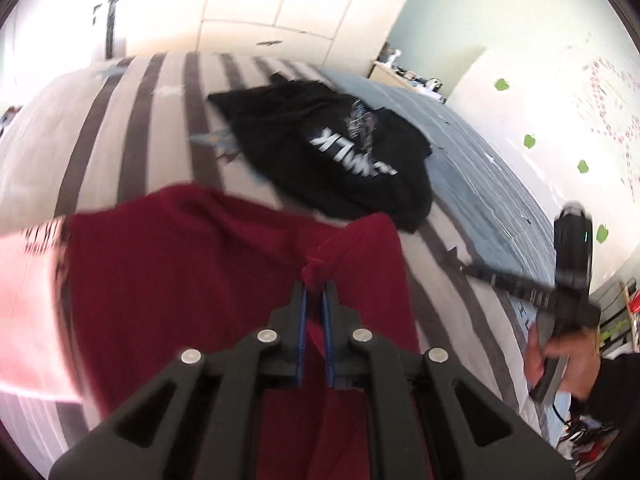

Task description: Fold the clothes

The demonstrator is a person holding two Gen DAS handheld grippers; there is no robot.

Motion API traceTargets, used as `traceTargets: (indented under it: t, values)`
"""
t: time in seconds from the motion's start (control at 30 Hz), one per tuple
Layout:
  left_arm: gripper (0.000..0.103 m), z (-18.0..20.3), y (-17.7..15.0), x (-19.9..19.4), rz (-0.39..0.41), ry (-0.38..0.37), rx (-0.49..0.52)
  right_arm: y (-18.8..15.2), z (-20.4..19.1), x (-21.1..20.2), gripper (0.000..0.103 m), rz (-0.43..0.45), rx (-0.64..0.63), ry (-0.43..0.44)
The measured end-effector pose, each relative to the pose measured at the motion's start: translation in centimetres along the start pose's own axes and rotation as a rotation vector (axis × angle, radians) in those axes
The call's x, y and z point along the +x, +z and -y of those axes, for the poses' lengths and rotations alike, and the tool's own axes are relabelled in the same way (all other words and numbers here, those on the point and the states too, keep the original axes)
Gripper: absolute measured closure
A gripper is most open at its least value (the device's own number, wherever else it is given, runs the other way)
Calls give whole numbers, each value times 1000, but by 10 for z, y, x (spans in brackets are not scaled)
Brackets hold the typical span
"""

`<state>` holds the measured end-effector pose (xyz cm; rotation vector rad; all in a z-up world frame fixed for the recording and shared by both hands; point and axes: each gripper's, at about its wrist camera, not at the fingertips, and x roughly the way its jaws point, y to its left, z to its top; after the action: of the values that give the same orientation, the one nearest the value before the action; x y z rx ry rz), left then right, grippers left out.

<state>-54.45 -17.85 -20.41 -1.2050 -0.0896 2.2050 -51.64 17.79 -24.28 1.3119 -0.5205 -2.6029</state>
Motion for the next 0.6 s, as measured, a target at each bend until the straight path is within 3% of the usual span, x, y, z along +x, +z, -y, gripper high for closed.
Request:
traceTargets:
  t: [0.2,0.3,0.43,0.6]
  values:
    - [97,-16,-37,-2,-31,-9,-7,58,-59,47,58,-28,-118,89]
    - [97,-13,-48,-1,-38,-10,20,76,-84,90,58,-129,-176,95]
    - [97,-12,-57,0,-37,-1,38,85,-99,130,58,-284,-155,128]
    - [97,-15,-62,-1,-32,-3,36,77,-117,150,58,-405,-244,68]
